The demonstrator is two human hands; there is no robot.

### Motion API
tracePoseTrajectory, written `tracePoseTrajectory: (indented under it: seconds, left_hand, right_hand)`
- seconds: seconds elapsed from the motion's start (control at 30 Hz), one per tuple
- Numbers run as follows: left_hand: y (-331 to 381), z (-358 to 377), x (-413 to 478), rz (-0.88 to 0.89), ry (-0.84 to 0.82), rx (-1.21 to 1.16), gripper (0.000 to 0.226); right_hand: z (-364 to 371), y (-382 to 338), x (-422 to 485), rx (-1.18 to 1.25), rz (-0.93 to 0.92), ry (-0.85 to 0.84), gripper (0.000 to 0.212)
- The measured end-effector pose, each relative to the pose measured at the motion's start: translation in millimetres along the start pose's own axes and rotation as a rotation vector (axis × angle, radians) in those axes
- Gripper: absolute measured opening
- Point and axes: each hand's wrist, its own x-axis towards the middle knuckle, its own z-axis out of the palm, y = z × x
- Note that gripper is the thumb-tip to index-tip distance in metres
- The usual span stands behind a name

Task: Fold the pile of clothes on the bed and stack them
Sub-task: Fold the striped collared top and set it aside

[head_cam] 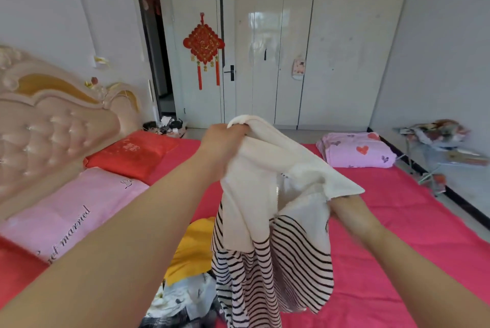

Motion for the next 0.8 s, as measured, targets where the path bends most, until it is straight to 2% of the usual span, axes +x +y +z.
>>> tracePoseTrajectory:
  seconds: [0.07,0.17,0.27,0.37,0.5,0.57,0.63,0.7,0.77,0.8]
  left_hand:
    - [-5,6,-2,-0.012,-0.003,0.056,0.015]
    - [-11,17,-8,0.007,-0.087,0.167,0.015]
    - [-16,29,-14,0.009,-0.176,0.327,0.025]
    - [-21,35,-21,-0.016,-0.323,0.46,0.045]
    - [-32,37,-31,0.046,-0.679,0.579,0.041]
    - [-37,39,-36,0.055,-0.837,0.576,0.05]
    - [-39,41,-40,0.052,-0.917,0.595,0.059]
    - [-43,45,-41,0.103,-0.886,0.772,0.063]
    - [-49,50,-40,0.188,-0.736,0.951,0.049]
    - [-53,51,-39,0.218,-0.636,0.953,0.04]
  right_hand:
    - [-29,-8,-2,-0.041,-0.037,0.092,0.037]
    - [-68,-18,-5,-0.158,-0.05,0.166,0.019]
    - [-96,-22,-7,-0.211,-0.049,0.216,0.022]
    - [-115,-24,-14,-0.321,-0.04,0.15,0.024]
    - [-134,-27,-30,-0.328,0.001,0.014,0.026]
    - [-142,-26,-36,-0.309,0.056,-0.07,0.027]
    - [-149,-22,-41,-0.307,0.105,-0.099,0.028]
    - [-153,-20,-46,-0.264,0.127,-0.068,0.032]
    - [-155,-20,-52,-0.226,0.133,-0.044,0.039]
    - [-155,-20,-55,-0.239,0.127,-0.049,0.041]
